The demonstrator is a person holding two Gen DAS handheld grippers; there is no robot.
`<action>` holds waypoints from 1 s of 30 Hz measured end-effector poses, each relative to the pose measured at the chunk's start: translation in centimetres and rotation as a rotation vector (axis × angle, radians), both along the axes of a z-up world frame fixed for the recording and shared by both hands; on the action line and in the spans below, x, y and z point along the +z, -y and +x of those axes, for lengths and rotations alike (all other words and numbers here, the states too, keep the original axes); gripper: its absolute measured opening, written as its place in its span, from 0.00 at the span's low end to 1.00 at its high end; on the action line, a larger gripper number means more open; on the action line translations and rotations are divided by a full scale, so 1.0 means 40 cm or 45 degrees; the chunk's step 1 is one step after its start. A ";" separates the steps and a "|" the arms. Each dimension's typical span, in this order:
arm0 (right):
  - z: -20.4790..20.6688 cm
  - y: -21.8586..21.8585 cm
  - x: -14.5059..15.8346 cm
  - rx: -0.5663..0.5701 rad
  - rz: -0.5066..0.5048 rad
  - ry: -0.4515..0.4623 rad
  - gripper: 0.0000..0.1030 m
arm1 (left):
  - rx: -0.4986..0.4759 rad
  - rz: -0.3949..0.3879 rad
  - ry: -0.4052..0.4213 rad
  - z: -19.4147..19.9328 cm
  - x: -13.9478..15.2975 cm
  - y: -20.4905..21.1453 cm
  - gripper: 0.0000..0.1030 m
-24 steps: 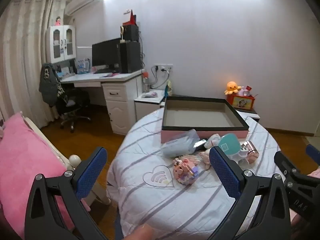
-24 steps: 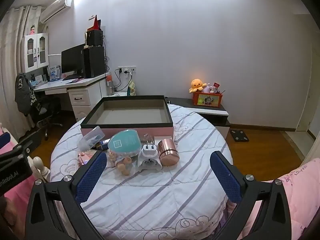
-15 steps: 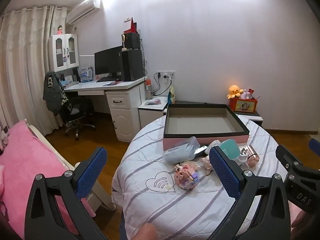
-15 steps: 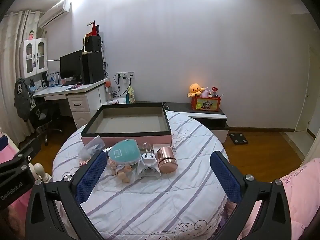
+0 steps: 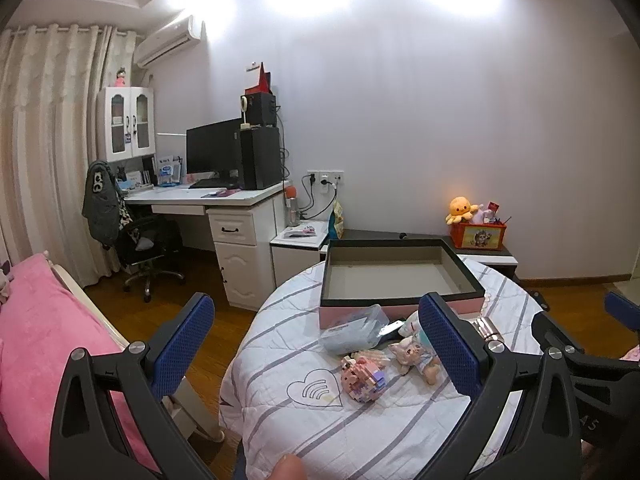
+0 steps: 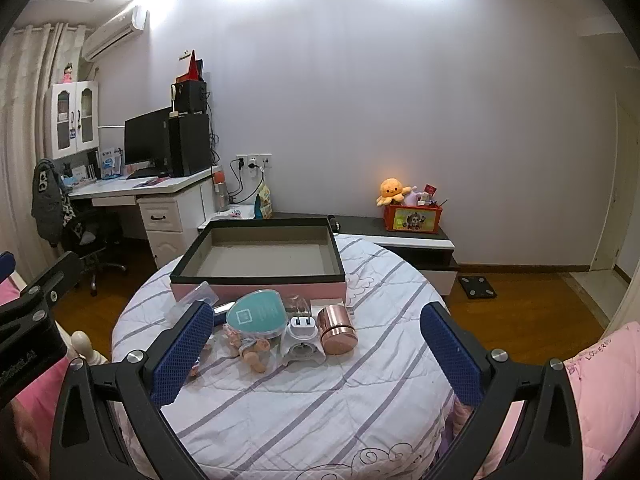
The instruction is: Organize rigid objects
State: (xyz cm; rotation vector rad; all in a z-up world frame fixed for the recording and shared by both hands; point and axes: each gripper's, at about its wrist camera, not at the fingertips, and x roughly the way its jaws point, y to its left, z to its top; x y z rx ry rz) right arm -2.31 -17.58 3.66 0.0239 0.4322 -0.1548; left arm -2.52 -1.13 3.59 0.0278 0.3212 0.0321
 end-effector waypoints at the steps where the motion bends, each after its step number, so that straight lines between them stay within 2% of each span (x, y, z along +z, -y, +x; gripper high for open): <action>1: -0.001 -0.001 0.002 0.000 -0.001 0.002 1.00 | 0.000 0.001 0.003 -0.002 0.002 -0.001 1.00; 30: -0.014 -0.003 0.029 -0.007 -0.003 0.064 1.00 | -0.007 -0.021 0.023 -0.008 0.027 -0.005 1.00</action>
